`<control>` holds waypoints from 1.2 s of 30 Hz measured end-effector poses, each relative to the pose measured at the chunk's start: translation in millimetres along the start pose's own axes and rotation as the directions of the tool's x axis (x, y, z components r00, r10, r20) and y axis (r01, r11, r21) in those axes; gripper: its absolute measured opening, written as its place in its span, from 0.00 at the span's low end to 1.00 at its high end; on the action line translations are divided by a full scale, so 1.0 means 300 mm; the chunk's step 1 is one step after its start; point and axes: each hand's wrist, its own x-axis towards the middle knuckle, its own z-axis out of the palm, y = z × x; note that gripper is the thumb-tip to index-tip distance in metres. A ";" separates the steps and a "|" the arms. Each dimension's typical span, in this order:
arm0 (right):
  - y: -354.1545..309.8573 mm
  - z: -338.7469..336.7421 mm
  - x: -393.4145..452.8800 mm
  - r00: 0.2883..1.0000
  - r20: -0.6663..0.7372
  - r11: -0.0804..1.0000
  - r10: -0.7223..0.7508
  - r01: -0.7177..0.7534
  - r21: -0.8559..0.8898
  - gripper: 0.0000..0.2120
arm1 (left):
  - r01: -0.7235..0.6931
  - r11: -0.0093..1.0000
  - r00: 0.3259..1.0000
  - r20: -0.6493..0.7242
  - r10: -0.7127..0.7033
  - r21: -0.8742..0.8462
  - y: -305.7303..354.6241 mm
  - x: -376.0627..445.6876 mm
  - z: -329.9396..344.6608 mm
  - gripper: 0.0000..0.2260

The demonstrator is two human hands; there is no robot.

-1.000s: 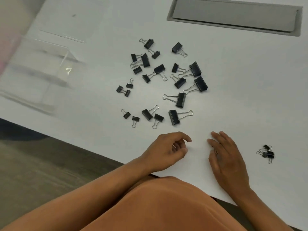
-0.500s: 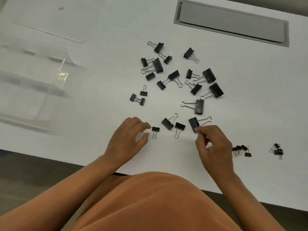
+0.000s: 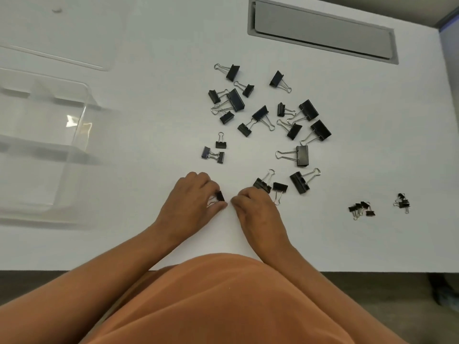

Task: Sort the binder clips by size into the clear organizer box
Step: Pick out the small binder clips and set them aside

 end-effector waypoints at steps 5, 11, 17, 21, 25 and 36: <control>-0.108 -0.019 0.062 0.855 0.063 0.639 0.515 -0.432 0.637 0.05 | 0.480 0.635 0.856 0.165 -0.490 -0.605 0.045 -0.007 -0.083 0.07; -0.209 -0.025 0.137 0.874 -0.017 0.626 0.485 -0.334 0.705 0.04 | 0.584 -0.117 0.682 0.564 -0.465 -0.803 0.053 0.019 -0.130 0.13; -0.266 -0.018 0.184 0.943 -0.047 0.690 0.330 -0.207 0.694 0.06 | 0.481 -0.423 0.627 0.639 -0.445 -0.767 0.008 0.034 -0.155 0.12; -0.204 -0.016 0.231 0.952 -0.142 0.852 0.273 -0.170 0.494 0.10 | 0.479 -0.322 0.609 0.574 -0.547 -0.816 -0.030 0.047 -0.182 0.09; -0.115 0.034 0.267 0.989 -0.030 0.966 0.145 -0.135 0.219 0.16 | 0.500 -0.292 0.606 0.570 -0.554 -0.815 -0.069 0.053 -0.198 0.06; -0.100 0.023 0.287 0.981 -0.029 0.951 0.191 -0.177 0.253 0.16 | 0.574 0.305 0.763 0.362 -0.535 -0.760 -0.113 0.084 -0.203 0.19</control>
